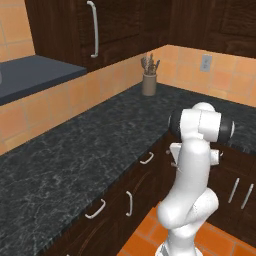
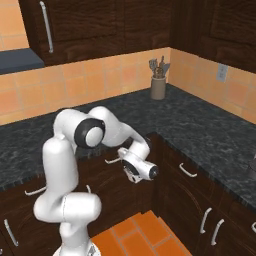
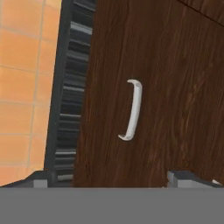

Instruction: Take a straw from the drawer in front and place it inside the glass cup on the dining counter.

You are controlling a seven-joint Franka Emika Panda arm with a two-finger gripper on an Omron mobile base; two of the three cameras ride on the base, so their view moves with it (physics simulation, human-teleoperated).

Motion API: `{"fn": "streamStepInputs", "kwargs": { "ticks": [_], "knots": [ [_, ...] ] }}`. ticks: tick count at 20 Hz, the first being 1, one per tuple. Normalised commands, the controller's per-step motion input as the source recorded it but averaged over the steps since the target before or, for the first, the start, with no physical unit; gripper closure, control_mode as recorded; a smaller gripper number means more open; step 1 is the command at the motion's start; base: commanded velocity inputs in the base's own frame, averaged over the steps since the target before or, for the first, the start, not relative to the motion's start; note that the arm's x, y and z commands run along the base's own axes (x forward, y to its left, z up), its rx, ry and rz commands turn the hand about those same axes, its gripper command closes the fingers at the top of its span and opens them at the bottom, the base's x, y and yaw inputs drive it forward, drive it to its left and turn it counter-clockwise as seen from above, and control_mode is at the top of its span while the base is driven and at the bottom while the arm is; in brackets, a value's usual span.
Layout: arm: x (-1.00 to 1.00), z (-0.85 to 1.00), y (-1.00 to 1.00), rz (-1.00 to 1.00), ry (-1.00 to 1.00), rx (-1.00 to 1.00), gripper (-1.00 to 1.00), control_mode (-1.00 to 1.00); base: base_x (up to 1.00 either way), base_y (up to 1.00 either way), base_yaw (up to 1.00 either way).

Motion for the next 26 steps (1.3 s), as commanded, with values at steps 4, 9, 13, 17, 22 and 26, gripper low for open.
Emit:
{"fn": "streamStepInputs", "kwargs": {
  "ticks": [4,9,13,17,22,26],
  "knots": [
    [0.21,-0.24,0.28,0.00,-0.12,0.04,-1.00,-1.00,0.00,0.00,0.00],
    [0.23,-0.19,0.38,0.00,-0.03,0.00,-1.00,-1.00,0.00,0.00,0.00],
    [0.19,-0.12,0.21,0.00,0.00,0.03,-1.00,-1.00,0.00,0.00,0.00],
    [0.27,-0.18,0.14,0.00,0.00,0.04,-1.00,-1.00,0.00,0.00,0.00],
    [0.32,-0.22,0.12,0.00,0.00,0.04,-1.00,-1.00,0.00,0.00,0.00],
    [0.34,-0.23,0.14,0.00,0.00,0.02,-1.00,-1.00,0.00,0.00,0.00]
  ]
}}
